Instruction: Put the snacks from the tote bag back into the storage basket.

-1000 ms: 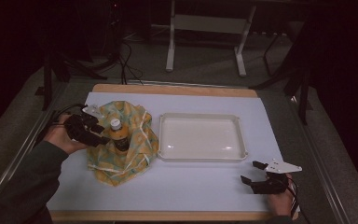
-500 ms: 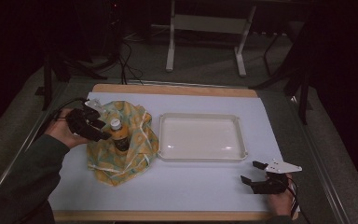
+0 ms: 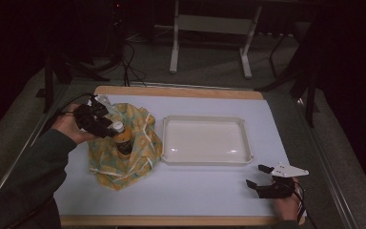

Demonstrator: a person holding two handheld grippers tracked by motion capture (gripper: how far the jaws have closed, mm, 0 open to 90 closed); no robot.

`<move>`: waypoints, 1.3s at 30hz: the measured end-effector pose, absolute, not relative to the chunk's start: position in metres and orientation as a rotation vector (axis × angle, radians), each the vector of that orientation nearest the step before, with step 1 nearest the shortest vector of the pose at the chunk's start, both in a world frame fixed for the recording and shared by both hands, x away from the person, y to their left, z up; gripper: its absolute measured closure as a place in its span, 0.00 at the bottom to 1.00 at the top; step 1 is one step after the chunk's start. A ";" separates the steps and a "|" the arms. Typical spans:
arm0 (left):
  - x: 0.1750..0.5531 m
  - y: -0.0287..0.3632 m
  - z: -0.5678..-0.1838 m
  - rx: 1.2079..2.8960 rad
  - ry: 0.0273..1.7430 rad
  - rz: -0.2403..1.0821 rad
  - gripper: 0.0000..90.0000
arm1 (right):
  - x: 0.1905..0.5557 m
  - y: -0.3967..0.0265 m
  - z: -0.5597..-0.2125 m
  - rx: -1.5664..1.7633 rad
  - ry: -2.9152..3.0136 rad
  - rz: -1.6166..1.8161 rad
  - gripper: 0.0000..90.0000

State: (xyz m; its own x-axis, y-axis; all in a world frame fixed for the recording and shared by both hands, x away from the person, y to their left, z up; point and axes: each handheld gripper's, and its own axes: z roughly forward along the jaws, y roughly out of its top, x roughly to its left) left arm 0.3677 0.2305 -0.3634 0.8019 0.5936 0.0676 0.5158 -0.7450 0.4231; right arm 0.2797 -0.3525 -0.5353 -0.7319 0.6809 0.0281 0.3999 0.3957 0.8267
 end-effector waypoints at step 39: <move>0.388 0.198 -0.364 2.708 1.000 0.162 0.65 | 0.279 -0.352 -0.535 0.937 2.342 1.250 0.18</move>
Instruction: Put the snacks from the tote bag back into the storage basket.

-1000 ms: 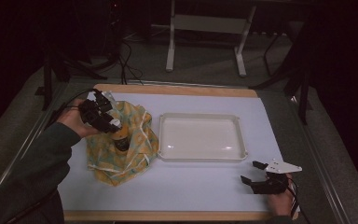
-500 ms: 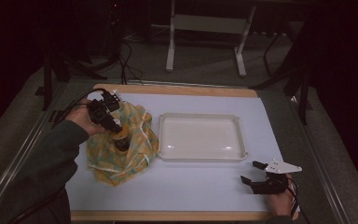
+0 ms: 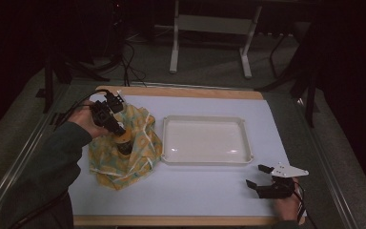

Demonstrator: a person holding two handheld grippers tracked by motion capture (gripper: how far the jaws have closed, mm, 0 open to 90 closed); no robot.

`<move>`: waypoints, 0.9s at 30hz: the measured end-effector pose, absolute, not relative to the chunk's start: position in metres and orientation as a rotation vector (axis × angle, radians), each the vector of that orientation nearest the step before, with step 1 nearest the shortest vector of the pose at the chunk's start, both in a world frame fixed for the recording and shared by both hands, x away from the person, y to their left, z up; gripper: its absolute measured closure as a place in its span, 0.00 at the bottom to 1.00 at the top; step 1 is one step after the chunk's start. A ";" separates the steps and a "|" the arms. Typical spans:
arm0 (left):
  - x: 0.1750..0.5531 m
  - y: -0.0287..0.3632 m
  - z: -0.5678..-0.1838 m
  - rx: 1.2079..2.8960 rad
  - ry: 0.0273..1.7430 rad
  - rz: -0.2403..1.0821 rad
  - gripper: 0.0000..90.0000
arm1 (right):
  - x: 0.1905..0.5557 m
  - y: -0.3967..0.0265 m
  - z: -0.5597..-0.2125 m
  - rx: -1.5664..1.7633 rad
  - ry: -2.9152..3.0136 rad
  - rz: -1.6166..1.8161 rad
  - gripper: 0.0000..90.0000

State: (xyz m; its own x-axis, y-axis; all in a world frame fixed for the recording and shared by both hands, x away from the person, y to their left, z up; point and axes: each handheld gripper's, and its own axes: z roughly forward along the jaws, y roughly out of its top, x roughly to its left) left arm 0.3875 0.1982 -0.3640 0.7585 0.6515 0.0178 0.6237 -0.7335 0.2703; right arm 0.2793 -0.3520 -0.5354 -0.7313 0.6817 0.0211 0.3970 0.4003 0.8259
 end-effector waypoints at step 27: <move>0.379 0.194 -0.344 2.732 0.880 0.133 0.66 | 0.279 -0.352 -0.535 0.932 2.339 1.253 0.18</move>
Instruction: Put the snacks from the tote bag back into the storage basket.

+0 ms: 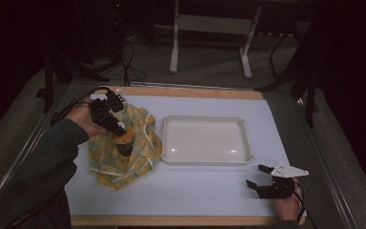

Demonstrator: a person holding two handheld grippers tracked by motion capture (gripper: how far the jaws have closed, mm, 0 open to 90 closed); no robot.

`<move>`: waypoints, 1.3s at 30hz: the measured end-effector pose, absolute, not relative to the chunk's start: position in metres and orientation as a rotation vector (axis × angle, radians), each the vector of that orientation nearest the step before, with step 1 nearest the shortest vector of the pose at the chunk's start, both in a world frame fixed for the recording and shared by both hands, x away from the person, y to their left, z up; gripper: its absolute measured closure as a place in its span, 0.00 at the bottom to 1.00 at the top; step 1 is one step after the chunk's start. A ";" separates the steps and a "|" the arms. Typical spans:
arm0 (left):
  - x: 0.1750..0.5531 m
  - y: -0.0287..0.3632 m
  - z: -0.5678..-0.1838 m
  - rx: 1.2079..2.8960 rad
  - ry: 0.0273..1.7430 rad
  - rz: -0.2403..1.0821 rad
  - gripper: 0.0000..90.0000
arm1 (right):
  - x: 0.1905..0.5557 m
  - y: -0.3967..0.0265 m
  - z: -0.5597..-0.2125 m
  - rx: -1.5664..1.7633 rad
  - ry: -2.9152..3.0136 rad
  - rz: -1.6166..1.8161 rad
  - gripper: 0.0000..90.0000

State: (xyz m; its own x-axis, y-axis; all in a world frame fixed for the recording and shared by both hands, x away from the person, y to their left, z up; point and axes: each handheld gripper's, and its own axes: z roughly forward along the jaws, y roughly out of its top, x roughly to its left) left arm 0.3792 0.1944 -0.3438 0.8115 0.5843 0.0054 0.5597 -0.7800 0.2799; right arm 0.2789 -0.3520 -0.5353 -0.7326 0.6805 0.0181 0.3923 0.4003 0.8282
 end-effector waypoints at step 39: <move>0.360 0.196 -0.298 2.731 0.736 0.135 0.66 | 0.279 -0.352 -0.535 0.932 2.339 1.253 0.18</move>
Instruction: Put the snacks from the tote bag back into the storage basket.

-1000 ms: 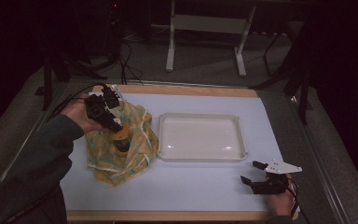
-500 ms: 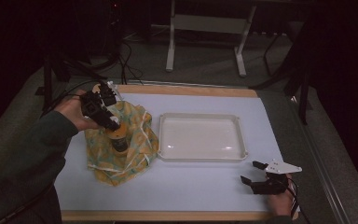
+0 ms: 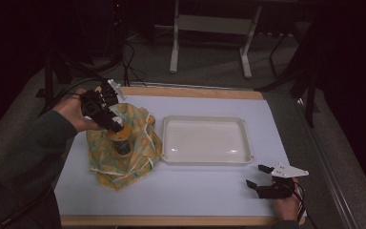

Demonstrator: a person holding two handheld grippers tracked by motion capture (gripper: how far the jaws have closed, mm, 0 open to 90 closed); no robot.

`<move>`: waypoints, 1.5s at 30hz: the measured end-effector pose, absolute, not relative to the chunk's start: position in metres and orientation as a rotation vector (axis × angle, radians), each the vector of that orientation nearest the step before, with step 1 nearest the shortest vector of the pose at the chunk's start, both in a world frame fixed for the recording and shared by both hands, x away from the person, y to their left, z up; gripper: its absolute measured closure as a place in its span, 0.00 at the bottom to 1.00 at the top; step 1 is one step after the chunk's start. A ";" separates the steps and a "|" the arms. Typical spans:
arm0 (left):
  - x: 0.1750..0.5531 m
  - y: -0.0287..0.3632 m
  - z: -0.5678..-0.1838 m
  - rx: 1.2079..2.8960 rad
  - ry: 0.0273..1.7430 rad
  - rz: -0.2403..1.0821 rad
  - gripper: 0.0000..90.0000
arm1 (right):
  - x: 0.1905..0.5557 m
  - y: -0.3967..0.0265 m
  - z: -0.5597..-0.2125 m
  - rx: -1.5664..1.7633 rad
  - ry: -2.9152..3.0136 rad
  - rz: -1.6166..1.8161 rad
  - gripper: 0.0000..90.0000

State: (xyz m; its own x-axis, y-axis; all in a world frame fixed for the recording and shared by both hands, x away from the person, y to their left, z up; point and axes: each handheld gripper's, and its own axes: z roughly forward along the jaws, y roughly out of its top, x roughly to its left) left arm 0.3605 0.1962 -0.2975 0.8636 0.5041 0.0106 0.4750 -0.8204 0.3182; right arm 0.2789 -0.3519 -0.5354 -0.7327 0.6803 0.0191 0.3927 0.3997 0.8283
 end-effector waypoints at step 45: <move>0.373 0.121 -0.284 2.771 0.555 0.144 0.66 | 0.279 -0.353 -0.535 0.938 2.341 1.256 0.21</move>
State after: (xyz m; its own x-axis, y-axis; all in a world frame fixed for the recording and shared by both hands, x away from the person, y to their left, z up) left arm 0.3733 0.1214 -0.2836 0.9199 0.3903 0.0375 0.3590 -0.8768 0.3199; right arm 0.2795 -0.3525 -0.5352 -0.7322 0.6806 0.0246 0.3969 0.3970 0.8276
